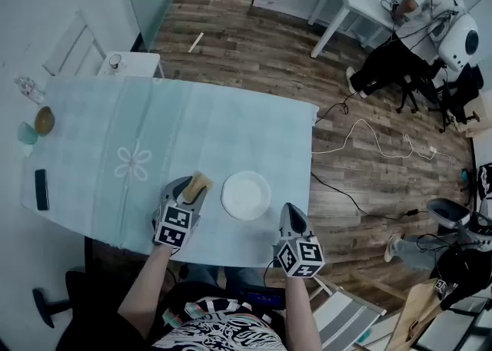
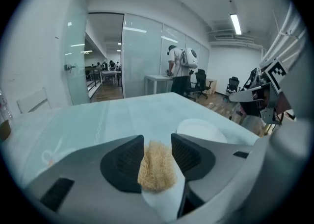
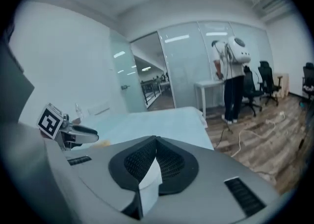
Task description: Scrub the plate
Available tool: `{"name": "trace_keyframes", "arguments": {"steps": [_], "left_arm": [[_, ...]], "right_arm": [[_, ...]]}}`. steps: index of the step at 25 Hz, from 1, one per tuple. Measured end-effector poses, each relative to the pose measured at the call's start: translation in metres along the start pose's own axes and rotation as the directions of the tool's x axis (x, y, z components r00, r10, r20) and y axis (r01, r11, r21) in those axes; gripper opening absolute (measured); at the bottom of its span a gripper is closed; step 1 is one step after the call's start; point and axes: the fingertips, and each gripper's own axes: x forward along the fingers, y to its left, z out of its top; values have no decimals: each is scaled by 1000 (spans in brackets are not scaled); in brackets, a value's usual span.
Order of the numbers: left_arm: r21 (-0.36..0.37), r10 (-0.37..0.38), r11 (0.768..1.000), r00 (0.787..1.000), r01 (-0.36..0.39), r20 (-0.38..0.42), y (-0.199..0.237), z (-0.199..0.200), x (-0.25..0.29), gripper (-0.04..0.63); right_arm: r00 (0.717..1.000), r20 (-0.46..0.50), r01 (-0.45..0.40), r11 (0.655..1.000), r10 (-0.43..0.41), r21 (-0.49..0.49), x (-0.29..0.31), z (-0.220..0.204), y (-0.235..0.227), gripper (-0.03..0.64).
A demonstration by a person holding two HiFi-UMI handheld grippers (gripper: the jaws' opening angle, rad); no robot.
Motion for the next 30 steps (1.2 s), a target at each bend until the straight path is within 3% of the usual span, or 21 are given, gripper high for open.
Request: {"name": "trace_keyframes", "arguments": {"steps": [3, 4, 6, 7, 9, 13, 17, 20, 26, 30], "left_arm": [[-53, -16, 998, 995, 21, 97, -4, 20, -17, 141], [-81, -7, 997, 993, 17, 118, -4, 23, -23, 126], [-139, 15, 990, 988, 6, 151, -3, 28, -36, 33], [-158, 25, 987, 986, 1, 165, -5, 30, -42, 24], [-143, 59, 989, 975, -28, 214, -10, 37, -55, 23], [-31, 102, 995, 936, -97, 337, -39, 58, -87, 24], [-69, 95, 995, 916, -74, 391, -69, 69, -114, 23], [-82, 89, 995, 910, -61, 405, -88, 71, -132, 23], [-38, 120, 993, 905, -114, 408, -113, 69, -161, 23], [-67, 130, 991, 894, -112, 429, -116, 66, -171, 23]], "right_arm": [[992, 122, 2, 995, 11, -99, -17, 31, 18, -11], [989, 147, -6, 995, 21, -98, -22, 38, 23, -11], [980, 197, -14, 997, 30, -81, -34, 53, 28, -11], [974, 224, -16, 997, 33, -79, -41, 59, 29, -11], [961, 272, -24, 995, 51, -101, -57, 70, 32, -11], [939, 333, -34, 987, 87, -160, -88, 81, 34, -11], [929, 349, -56, 978, 124, -200, -108, 85, 42, -11], [920, 358, -82, 972, 159, -222, -122, 86, 51, -12], [915, 353, -115, 964, 197, -238, -141, 85, 62, -12], [911, 353, -128, 960, 213, -250, -148, 83, 68, -12]]}}
